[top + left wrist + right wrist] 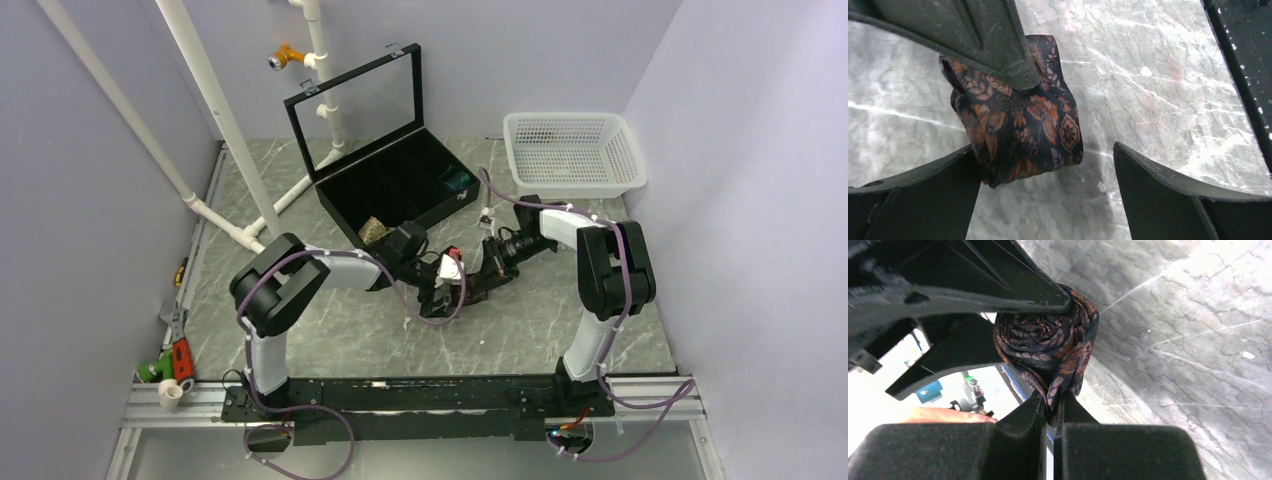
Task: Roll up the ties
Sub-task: Pick up the tie at the center of the board, then place the tie in the storage box.
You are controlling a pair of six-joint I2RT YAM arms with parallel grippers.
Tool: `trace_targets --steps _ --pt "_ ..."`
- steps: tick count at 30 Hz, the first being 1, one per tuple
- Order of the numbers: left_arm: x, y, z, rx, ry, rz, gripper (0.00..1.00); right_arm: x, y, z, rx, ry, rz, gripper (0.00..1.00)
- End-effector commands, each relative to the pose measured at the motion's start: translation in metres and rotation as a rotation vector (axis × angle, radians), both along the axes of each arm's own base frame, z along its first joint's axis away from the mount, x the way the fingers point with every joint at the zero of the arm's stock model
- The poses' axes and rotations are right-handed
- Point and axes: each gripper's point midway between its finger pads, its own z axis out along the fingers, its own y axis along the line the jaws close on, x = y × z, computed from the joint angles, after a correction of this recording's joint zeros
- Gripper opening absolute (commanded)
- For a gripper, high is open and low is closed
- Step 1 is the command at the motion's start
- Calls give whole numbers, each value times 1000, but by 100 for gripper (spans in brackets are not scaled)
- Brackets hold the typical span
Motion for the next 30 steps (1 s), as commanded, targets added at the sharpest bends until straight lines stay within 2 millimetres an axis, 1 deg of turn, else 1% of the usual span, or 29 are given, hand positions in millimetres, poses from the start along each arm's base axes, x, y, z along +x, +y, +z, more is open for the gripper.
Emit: trace_targets --steps 1,3,7,9,14,15,17,18,20,23,26,30 --pt "7 6 42 -85 3 91 99 15 -1 17 27 -202 75 0" --pt "11 8 56 -115 -32 118 99 13 -3 19 23 -223 104 0" --pt "21 18 82 -163 -64 190 99 14 -9 33 5 -289 167 0" --pt "24 26 95 -180 -65 224 99 20 -12 42 -20 -345 202 0" --pt "21 55 119 -177 -23 290 99 35 -24 61 -93 -483 330 0" --pt "18 62 129 -178 -17 304 99 41 -27 66 -117 -519 357 0" --pt "14 77 138 -158 12 333 99 56 -32 77 -157 -597 415 0" --pt "9 84 141 -139 28 346 99 63 -33 84 -179 -636 449 0" --pt "-2 100 143 -99 50 366 99 84 -36 100 -233 -732 523 0" --pt "-17 121 144 -62 61 399 99 112 -36 119 -311 -849 624 0" --pt "-31 143 139 -28 67 434 100 142 -31 137 -387 -952 715 0" --pt "-52 167 131 -1 102 433 100 184 -15 156 -473 -1101 799 0"
